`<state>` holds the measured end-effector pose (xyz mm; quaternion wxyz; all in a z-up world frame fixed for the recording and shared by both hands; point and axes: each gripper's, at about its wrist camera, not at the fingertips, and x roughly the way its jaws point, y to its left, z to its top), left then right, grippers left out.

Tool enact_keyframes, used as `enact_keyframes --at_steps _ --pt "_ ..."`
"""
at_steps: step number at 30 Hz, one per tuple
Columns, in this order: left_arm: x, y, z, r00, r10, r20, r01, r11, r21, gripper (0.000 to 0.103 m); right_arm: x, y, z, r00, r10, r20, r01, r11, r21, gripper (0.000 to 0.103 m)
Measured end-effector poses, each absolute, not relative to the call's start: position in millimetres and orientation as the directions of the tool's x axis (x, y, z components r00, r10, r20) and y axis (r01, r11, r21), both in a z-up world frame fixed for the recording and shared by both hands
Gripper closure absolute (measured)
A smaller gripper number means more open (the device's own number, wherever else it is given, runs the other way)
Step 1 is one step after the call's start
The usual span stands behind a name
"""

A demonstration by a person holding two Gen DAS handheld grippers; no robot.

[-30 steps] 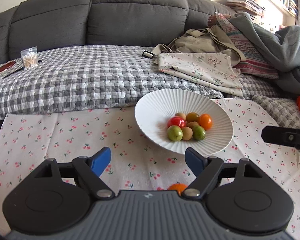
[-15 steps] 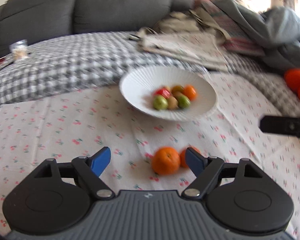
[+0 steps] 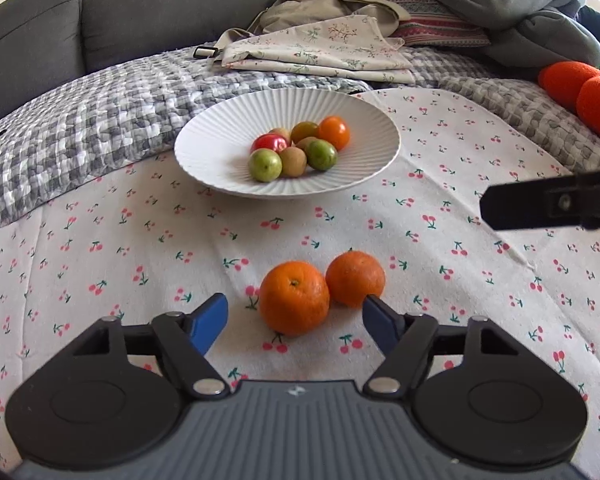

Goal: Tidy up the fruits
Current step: 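Move both tools to the remaining oranges and grasp one with left tool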

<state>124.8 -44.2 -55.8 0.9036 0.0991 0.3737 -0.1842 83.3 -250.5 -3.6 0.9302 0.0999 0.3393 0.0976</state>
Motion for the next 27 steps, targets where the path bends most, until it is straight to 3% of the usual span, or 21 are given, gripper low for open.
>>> enact_keyframes --at_steps 7,12,20,27 --pt "130.8 -45.3 -59.9 0.647 -0.262 -0.716 0.42 0.906 0.048 0.044 85.6 -252.3 -5.4 0.747 0.237 -0.62 -0.105 0.964 0.243 0.022" --pt "132.4 -48.1 -63.4 0.645 -0.261 -0.719 0.435 0.898 0.063 0.063 86.8 -249.6 -7.5 0.742 0.235 -0.627 -0.109 0.966 0.233 0.022" --pt "133.0 -43.7 -60.9 0.635 -0.266 -0.726 0.419 0.907 0.034 0.065 90.4 -250.6 -13.0 0.735 0.228 -0.638 -0.106 0.969 0.224 0.022" --pt "132.7 -17.1 -47.8 0.641 -0.202 -0.741 0.297 0.955 -0.004 0.065 103.5 -241.6 -26.4 0.71 0.249 -0.658 -0.137 0.966 0.217 0.022"
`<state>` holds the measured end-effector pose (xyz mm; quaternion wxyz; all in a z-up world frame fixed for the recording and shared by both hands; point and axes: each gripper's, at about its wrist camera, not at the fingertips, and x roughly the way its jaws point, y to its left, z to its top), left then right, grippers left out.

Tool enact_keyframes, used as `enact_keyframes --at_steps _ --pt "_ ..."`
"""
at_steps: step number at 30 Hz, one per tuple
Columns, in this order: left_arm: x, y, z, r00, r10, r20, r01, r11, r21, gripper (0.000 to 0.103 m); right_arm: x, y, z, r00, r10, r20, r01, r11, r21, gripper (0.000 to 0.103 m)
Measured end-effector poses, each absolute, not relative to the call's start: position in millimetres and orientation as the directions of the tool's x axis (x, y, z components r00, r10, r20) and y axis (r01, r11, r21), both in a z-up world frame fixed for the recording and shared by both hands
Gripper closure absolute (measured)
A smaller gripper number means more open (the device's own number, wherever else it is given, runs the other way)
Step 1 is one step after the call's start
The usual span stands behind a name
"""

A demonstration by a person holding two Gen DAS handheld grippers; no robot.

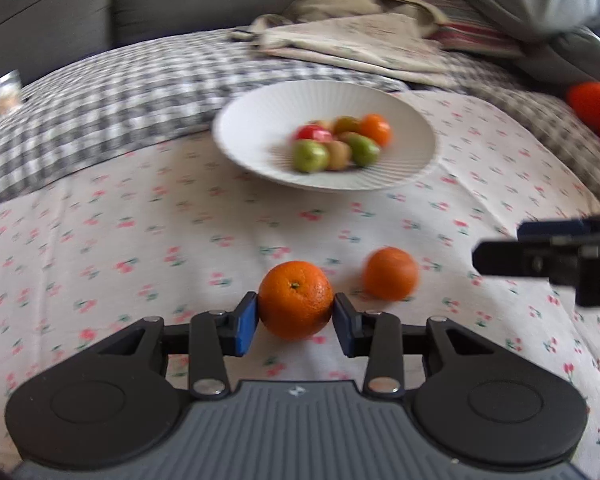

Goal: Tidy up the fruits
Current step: 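Move both tools to the remaining oranges and grasp one with left tool, then grasp the last orange with right tool while left tool holds its orange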

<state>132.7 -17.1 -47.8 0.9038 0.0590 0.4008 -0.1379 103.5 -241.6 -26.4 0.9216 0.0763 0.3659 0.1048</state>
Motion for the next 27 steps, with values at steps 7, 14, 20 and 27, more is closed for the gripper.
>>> enact_keyframes --at_steps 7,14,20,27 --pt "140.4 21.6 -38.4 0.652 -0.137 -0.746 0.143 0.988 -0.056 0.065 114.5 -201.0 -42.2 0.683 0.297 -0.667 -0.263 0.952 0.154 0.022" --pt "145.5 36.5 -38.6 0.648 -0.12 -0.752 0.083 0.993 -0.087 0.065 126.6 -171.8 -58.9 0.695 0.29 -0.658 -0.318 0.945 0.08 0.025" --pt "147.4 36.5 -38.0 0.652 -0.123 -0.748 0.085 0.992 -0.089 0.065 131.5 -163.3 -63.8 0.696 0.279 -0.661 -0.337 0.941 0.042 0.069" --pt "146.3 35.2 -37.6 0.653 -0.122 -0.747 0.089 0.992 -0.084 0.065 129.4 -165.1 -55.4 0.692 0.294 -0.659 -0.34 0.938 0.061 0.07"
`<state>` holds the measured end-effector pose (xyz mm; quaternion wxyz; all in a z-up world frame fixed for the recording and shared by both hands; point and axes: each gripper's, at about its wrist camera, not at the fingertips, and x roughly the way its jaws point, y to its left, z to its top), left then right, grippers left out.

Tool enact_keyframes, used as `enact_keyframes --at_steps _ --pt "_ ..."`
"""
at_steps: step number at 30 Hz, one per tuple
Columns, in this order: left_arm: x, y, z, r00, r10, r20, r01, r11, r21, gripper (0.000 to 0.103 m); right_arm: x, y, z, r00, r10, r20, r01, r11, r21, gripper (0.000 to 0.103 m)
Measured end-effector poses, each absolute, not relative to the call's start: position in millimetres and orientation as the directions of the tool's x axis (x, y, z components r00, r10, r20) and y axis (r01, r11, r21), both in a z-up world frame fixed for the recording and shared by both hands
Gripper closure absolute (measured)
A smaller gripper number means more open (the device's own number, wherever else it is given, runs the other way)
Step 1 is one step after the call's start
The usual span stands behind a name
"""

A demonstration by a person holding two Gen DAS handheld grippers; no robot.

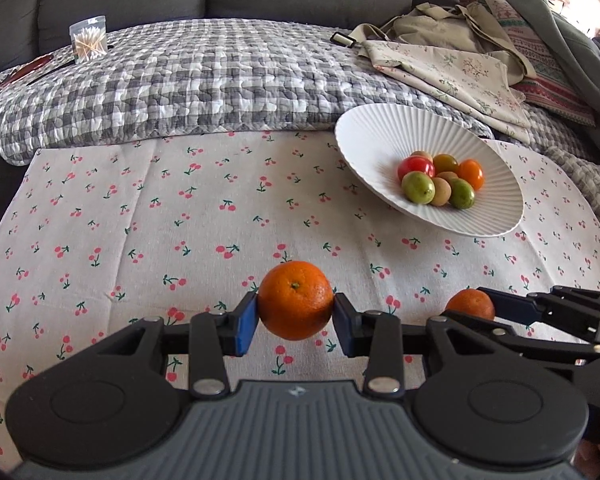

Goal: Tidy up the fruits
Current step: 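Grasp the last orange with right tool while left tool holds its orange, then carry both oranges over the white bowl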

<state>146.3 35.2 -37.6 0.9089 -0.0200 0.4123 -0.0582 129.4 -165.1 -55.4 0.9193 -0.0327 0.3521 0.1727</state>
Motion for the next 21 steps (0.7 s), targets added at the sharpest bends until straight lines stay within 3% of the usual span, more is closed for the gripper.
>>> enact_keyframes --at_steps 21 --pt "144.4 34.7 -25.9 0.688 -0.136 -0.713 0.091 0.991 -0.101 0.065 107.8 -187.7 -2.0 0.737 0.356 -0.574 -0.339 0.93 0.142 0.069"
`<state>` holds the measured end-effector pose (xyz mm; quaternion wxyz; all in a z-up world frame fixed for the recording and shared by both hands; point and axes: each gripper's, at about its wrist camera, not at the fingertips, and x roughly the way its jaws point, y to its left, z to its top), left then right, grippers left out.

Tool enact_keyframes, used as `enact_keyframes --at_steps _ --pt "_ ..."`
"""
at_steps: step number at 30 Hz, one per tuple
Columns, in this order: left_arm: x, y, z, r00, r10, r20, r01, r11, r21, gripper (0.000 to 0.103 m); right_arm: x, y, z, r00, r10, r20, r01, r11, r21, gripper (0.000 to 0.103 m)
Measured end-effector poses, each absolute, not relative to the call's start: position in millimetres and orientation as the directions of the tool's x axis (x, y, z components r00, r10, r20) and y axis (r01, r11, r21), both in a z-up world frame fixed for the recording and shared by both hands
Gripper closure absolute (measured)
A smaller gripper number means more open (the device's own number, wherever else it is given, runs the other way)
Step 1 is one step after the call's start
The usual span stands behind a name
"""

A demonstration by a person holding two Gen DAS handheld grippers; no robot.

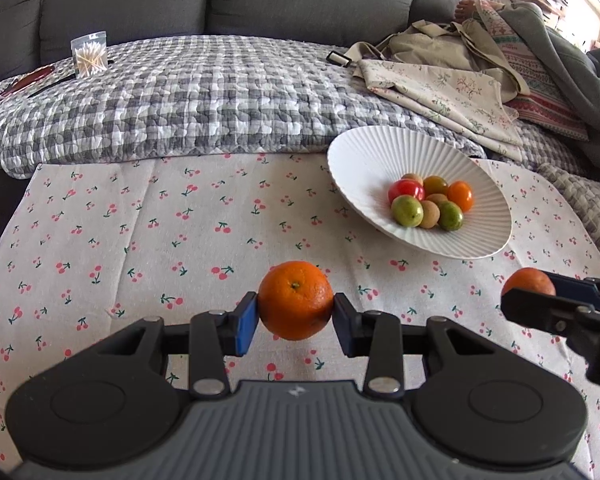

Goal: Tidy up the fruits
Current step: 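Carry both oranges over the white bowl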

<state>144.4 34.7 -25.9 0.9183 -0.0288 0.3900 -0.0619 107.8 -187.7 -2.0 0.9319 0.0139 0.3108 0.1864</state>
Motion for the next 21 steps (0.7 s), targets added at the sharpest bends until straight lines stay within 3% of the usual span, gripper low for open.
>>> enact_keyframes --at_steps 21 --pt "151.8 26.4 -11.0 0.759 -0.173 -0.627 0.119 0.985 -0.128 0.065 107.6 -231.7 19.6 0.804 0.29 -0.519 -0.243 0.957 0.158 0.069"
